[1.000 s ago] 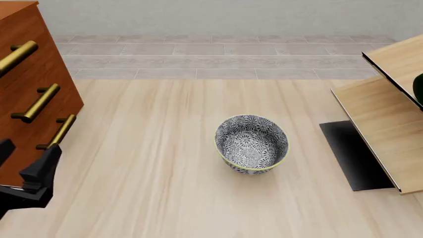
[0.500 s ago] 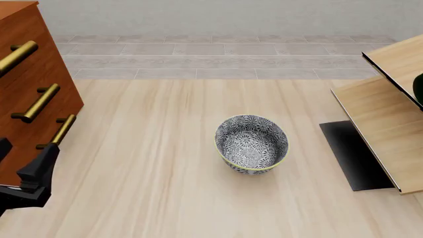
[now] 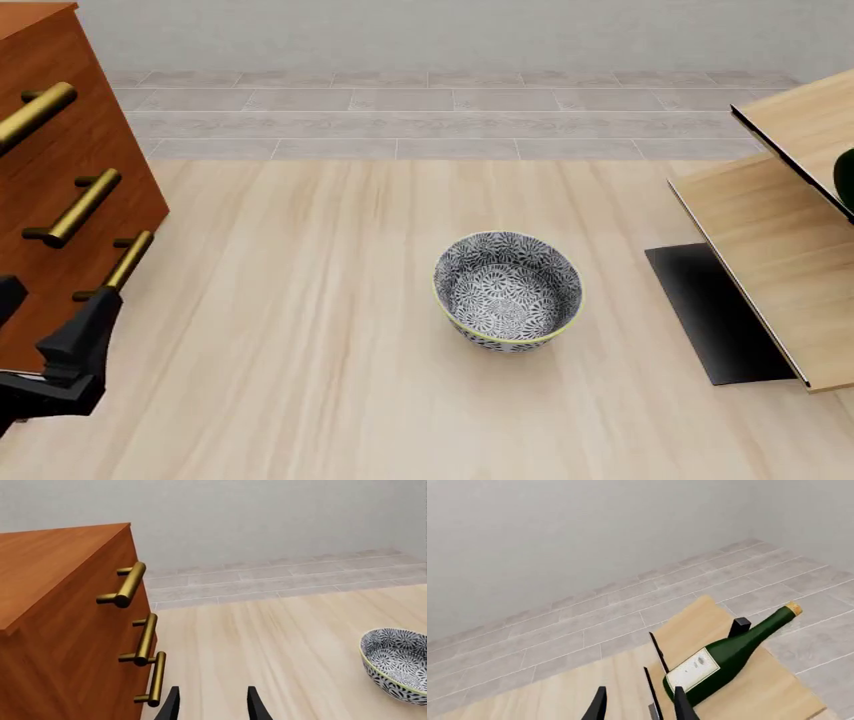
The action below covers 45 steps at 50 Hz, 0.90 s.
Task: Put the wine bottle on the wine rack.
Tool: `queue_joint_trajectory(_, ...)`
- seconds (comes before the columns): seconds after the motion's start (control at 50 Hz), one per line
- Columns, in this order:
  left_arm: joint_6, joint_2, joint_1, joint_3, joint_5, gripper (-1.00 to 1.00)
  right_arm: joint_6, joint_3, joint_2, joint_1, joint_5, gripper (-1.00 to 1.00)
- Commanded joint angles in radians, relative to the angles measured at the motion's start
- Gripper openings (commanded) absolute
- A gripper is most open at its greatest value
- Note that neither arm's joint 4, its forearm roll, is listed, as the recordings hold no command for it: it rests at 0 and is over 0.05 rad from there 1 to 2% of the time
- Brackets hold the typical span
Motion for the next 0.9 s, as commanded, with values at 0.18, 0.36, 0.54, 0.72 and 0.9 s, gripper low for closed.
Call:
queue_joint_trajectory(0.18, 0.006, 0.011, -0.001, 0.0, -0.012, 1.0, -0.051, 0.127, -0.13, 0.041, 0.007, 1.0)
queue_joint_trajectory(0.36, 0.007, -0.011, -0.004, 0.0, 0.005, 1.0, -0.081, 0.153, -0.175, 0.055, 0.02, 1.0)
queue_joint_trajectory(0.54, 0.008, -0.031, -0.002, 0.0, 0.02, 1.0, -0.099, 0.213, -0.247, 0.077, 0.034, 1.0)
queue_joint_trajectory(0.72, 0.012, -0.067, 0.007, -0.001, 0.048, 1.0, -0.119, 0.242, -0.279, 0.076, 0.054, 1.0)
queue_joint_trajectory(0.9, 0.014, -0.106, 0.016, -0.02, 0.092, 1.0, -0.127, 0.248, -0.305, 0.083, 0.075, 1.0)
